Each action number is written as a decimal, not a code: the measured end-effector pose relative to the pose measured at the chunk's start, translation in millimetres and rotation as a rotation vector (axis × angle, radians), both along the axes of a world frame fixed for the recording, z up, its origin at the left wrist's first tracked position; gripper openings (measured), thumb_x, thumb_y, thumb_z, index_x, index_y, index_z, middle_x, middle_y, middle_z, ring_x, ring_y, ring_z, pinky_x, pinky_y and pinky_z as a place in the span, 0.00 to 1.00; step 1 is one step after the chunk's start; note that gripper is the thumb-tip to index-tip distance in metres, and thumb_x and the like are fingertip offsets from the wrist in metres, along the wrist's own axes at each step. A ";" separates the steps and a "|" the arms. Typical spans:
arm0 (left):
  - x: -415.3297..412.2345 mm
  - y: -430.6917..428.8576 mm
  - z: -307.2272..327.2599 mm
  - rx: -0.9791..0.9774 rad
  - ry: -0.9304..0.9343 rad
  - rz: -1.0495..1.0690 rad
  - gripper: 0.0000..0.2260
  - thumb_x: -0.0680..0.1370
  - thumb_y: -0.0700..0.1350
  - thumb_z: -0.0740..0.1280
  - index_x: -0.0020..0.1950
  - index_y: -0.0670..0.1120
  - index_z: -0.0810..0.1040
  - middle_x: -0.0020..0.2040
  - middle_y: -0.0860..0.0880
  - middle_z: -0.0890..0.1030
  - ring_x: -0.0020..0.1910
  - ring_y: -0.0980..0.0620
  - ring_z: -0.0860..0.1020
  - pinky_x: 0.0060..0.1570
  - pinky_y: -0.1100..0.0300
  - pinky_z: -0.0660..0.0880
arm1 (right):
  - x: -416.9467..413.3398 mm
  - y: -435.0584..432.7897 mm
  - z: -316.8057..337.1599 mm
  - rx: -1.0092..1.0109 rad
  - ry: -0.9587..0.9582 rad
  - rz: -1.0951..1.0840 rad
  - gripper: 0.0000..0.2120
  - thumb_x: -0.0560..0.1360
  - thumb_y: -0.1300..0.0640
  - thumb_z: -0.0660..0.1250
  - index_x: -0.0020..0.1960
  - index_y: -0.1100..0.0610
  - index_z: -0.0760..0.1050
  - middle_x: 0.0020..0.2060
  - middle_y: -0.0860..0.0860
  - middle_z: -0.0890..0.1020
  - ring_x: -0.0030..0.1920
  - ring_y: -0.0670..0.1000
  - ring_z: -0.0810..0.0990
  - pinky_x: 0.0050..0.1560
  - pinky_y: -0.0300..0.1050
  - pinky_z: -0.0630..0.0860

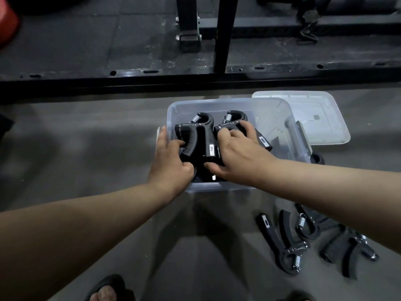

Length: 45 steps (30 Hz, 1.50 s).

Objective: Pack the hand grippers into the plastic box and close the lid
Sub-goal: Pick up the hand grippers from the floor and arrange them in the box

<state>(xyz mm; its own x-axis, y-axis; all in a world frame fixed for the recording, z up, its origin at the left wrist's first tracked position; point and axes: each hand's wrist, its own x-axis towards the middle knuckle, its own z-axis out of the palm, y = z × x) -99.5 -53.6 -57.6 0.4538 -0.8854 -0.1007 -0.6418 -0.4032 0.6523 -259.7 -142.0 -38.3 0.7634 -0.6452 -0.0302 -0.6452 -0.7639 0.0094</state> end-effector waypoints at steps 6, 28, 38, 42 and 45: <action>0.4 0.3 1.6 0.010 0.001 -0.033 0.22 0.71 0.39 0.65 0.64 0.52 0.74 0.79 0.50 0.43 0.78 0.54 0.46 0.65 0.69 0.46 | 7.1 1.3 -0.2 0.081 -0.024 -0.062 0.21 0.76 0.42 0.56 0.53 0.60 0.61 0.34 0.51 0.74 0.44 0.56 0.78 0.73 0.61 0.49; -0.5 -0.3 3.2 0.068 -0.027 -0.009 0.25 0.71 0.41 0.64 0.68 0.50 0.69 0.78 0.58 0.40 0.77 0.56 0.52 0.63 0.62 0.61 | -42.6 -36.0 16.0 1.234 -0.555 -0.927 0.11 0.77 0.48 0.56 0.44 0.52 0.73 0.30 0.51 0.76 0.32 0.52 0.73 0.39 0.46 0.68; -1.5 -0.6 2.2 0.062 -0.028 0.005 0.25 0.71 0.40 0.64 0.68 0.50 0.69 0.78 0.58 0.41 0.76 0.54 0.55 0.65 0.61 0.61 | -62.1 -50.5 -15.5 1.754 -1.055 -1.408 0.18 0.79 0.50 0.48 0.46 0.57 0.74 0.42 0.58 0.75 0.45 0.53 0.75 0.50 0.54 0.74; -1.1 -0.5 2.2 0.061 -0.045 -0.008 0.25 0.71 0.40 0.64 0.69 0.49 0.70 0.79 0.55 0.42 0.77 0.56 0.50 0.61 0.65 0.56 | -68.4 -64.7 -35.0 1.702 -0.789 -1.392 0.12 0.72 0.55 0.56 0.51 0.56 0.73 0.51 0.57 0.76 0.51 0.55 0.73 0.47 0.53 0.77; 1.3 -1.0 0.7 0.060 -0.033 -0.015 0.25 0.71 0.40 0.65 0.68 0.49 0.70 0.79 0.55 0.41 0.77 0.56 0.49 0.63 0.66 0.53 | -63.1 -71.3 -48.1 1.589 -0.667 -1.337 0.11 0.75 0.55 0.55 0.45 0.57 0.76 0.46 0.58 0.79 0.48 0.59 0.77 0.49 0.54 0.78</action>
